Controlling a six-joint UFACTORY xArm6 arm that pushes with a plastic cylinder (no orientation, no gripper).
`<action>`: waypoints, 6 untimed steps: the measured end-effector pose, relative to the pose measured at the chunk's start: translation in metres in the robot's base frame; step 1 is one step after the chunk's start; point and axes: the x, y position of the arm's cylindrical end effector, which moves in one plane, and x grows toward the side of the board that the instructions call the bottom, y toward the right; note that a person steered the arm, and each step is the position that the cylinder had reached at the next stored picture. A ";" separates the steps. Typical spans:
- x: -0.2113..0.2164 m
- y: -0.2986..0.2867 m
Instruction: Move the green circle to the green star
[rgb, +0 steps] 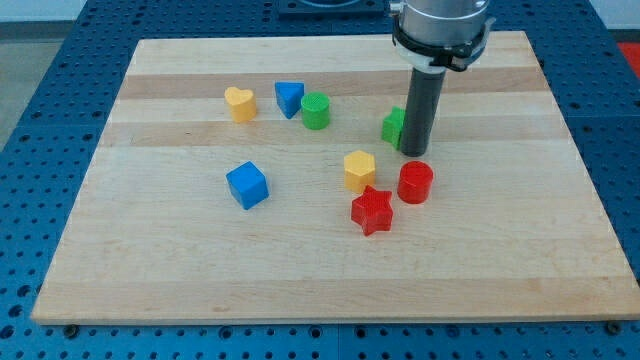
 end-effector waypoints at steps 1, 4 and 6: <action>-0.016 0.000; -0.035 -0.005; -0.004 -0.038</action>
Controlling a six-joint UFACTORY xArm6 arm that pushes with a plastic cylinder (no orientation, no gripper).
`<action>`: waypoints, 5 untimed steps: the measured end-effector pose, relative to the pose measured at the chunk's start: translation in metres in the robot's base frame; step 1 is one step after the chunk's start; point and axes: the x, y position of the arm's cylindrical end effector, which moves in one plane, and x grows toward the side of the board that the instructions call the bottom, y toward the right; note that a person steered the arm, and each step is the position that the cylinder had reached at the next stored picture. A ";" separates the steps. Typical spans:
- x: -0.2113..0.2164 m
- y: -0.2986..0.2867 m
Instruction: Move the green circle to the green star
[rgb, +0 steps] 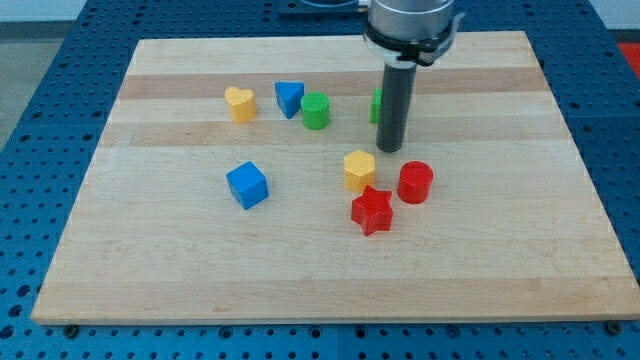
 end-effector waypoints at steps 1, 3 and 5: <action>-0.003 -0.026; -0.006 -0.078; -0.039 -0.103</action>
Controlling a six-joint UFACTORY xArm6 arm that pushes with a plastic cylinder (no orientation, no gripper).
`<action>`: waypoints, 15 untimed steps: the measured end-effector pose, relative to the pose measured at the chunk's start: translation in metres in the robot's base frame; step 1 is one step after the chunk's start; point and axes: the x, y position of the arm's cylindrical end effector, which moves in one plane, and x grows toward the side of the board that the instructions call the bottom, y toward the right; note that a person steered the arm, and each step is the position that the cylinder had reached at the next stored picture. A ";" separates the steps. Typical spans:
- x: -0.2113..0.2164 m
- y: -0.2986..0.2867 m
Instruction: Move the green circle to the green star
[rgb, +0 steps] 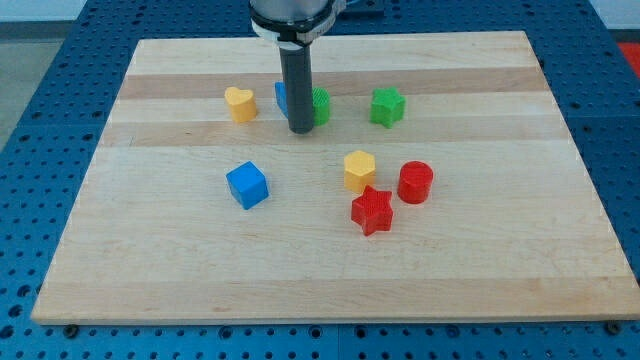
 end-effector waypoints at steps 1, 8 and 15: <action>-0.001 0.000; -0.044 -0.031; -0.035 -0.009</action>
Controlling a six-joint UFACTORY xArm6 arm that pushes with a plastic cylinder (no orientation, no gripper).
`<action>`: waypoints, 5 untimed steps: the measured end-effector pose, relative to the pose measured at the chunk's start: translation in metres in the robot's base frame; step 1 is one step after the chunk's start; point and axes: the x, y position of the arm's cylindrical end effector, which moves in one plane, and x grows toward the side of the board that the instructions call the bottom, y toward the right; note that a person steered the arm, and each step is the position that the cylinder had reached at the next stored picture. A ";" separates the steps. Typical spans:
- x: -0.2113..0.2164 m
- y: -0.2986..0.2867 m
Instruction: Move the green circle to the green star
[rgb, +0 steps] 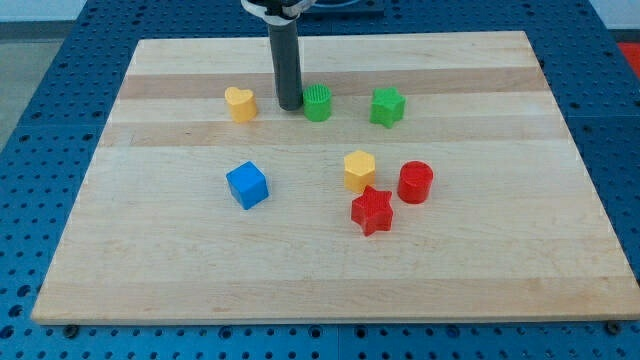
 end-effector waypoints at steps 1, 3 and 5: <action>0.002 0.020; 0.003 0.050; 0.016 0.051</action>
